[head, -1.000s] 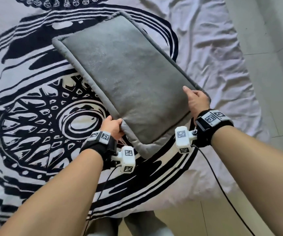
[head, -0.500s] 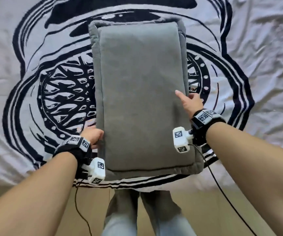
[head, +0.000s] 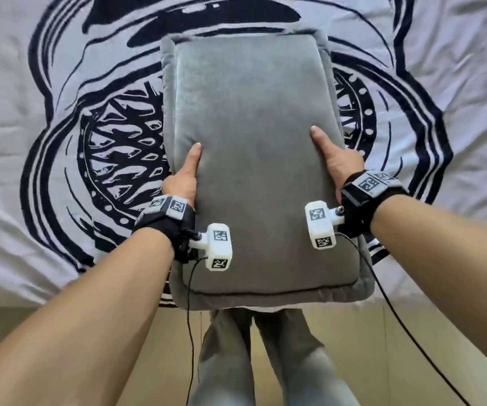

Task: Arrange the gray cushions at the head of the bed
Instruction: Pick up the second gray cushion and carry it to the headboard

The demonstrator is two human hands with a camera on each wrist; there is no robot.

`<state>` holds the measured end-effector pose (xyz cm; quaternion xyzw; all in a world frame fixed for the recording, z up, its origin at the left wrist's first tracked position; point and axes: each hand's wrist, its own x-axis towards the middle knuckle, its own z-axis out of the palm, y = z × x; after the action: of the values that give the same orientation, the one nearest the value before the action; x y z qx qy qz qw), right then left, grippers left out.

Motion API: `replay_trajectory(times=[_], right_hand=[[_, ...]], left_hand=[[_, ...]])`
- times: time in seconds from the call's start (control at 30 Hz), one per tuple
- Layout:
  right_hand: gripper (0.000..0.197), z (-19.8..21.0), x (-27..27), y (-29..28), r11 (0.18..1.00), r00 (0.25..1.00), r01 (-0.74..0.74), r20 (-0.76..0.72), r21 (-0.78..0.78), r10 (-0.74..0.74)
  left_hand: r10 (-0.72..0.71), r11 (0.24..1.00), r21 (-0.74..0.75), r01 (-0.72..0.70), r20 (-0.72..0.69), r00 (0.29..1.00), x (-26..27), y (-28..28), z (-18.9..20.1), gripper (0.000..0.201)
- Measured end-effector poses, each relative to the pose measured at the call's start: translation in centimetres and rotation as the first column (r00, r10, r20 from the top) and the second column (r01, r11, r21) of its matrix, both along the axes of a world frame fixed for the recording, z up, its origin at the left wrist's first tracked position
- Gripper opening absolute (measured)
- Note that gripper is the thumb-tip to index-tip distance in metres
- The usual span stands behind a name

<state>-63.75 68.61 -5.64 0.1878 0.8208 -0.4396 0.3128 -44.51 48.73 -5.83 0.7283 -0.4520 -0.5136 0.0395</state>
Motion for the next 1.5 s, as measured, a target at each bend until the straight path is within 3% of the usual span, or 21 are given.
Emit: replay_trajectory(times=[0.17, 0.23, 0.33, 0.4, 0.5, 0.6, 0.7, 0.77, 0.97, 1.03, 1.1, 1.2, 1.3, 1.33, 1.4, 1.5], right_hand=[[0.108, 7.7, 0.9, -1.2, 0.994, 0.999, -0.016, -0.031, -0.104, 0.013], [0.113, 11.1, 1.3, -1.6, 0.994, 0.999, -0.031, -0.044, -0.103, 0.027], [0.124, 15.9, 2.4, -2.4, 0.991, 0.994, -0.071, -0.086, -0.113, 0.062], [0.118, 18.8, 3.2, -3.2, 0.982, 0.991, -0.09, -0.116, -0.164, 0.072], [0.101, 23.6, 5.0, -5.9, 0.952, 0.977, -0.18, -0.156, -0.248, 0.144], [0.086, 28.2, 7.2, -8.9, 0.928, 0.964, -0.225, -0.206, -0.296, 0.168], [0.093, 32.2, 9.8, -11.9, 0.907, 0.951, -0.259, -0.252, -0.332, 0.179], [0.097, 34.4, 12.2, -13.7, 0.894, 0.94, -0.291, -0.277, -0.34, 0.201], [0.085, 38.6, 22.8, -18.7, 0.832, 0.895, -0.417, -0.328, -0.366, 0.304], [0.091, 39.6, 27.5, -21.0, 0.817, 0.886, -0.443, -0.322, -0.369, 0.335], [0.093, 40.2, 30.9, -23.0, 0.805, 0.877, -0.462, -0.331, -0.373, 0.349], [0.092, 40.7, 36.9, -25.5, 0.786, 0.846, -0.512, -0.361, -0.345, 0.392], [0.083, 41.6, 43.3, -28.0, 0.733, 0.803, -0.587, -0.362, -0.342, 0.474], [0.088, 41.9, 44.5, -28.7, 0.726, 0.796, -0.597, -0.361, -0.341, 0.485], [0.103, 42.0, 47.3, -30.4, 0.71, 0.781, -0.619, -0.364, -0.335, 0.508], [0.106, 41.6, 51.0, -32.9, 0.678, 0.756, -0.652, -0.366, -0.341, 0.543]], left_hand=[[-0.036, 0.998, -0.056, 0.034, -0.048, 0.998, 1.0, 0.5, 9.3, 0.128], [-0.028, 0.996, -0.087, 0.021, -0.075, 0.997, 1.3, 0.2, 13.0, 0.126], [-0.047, 0.987, -0.159, 0.03, -0.102, 0.994, 2.3, -0.5, 18.7, 0.104], [-0.066, 0.979, -0.2, 0.045, -0.097, 0.993, 3.3, -1.3, 21.9, 0.09], [0.026, 0.962, -0.265, -0.06, -0.132, 0.991, 6.2, -2.7, 27.4, 0.086], [0.079, 0.941, -0.313, -0.126, -0.158, 0.984, 9.3, -4.4, 31.8, 0.103], [0.137, 0.917, -0.329, -0.227, -0.275, 0.952, 12.8, -6.2, 35.1, 0.093], [0.158, 0.898, -0.345, -0.272, -0.323, 0.933, 16.1, -7.0, 36.9, 0.088], [0.258, 0.856, -0.278, -0.436, -0.501, 0.826, 28.3, -8.9, 40.4, 0.081], [0.305, 0.811, -0.285, -0.51, -0.539, 0.785, 33.3, -9.9, 41.3, 0.089], [0.325, 0.802, -0.284, -0.526, -0.531, 0.782, 37.0, -10.9, 42.1, 0.097], [0.35, 0.786, -0.301, -0.539, -0.503, 0.79, 43.2, -11.7, 43.2, 0.09], [0.427, 0.747, -0.365, -0.555, -0.377, 0.822, 50.3, -12.5, 44.1, 0.117], [0.439, 0.746, -0.365, -0.557, -0.36, 0.823, 51.8, -12.8, 44.2, 0.124], [0.486, 0.714, -0.326, -0.619, -0.405, 0.774, 55.0, -13.9, 43.5, 0.131], [0.545, 0.66, -0.288, -0.694, -0.453, 0.706, 58.9, -14.8, 43.2, 0.132]])
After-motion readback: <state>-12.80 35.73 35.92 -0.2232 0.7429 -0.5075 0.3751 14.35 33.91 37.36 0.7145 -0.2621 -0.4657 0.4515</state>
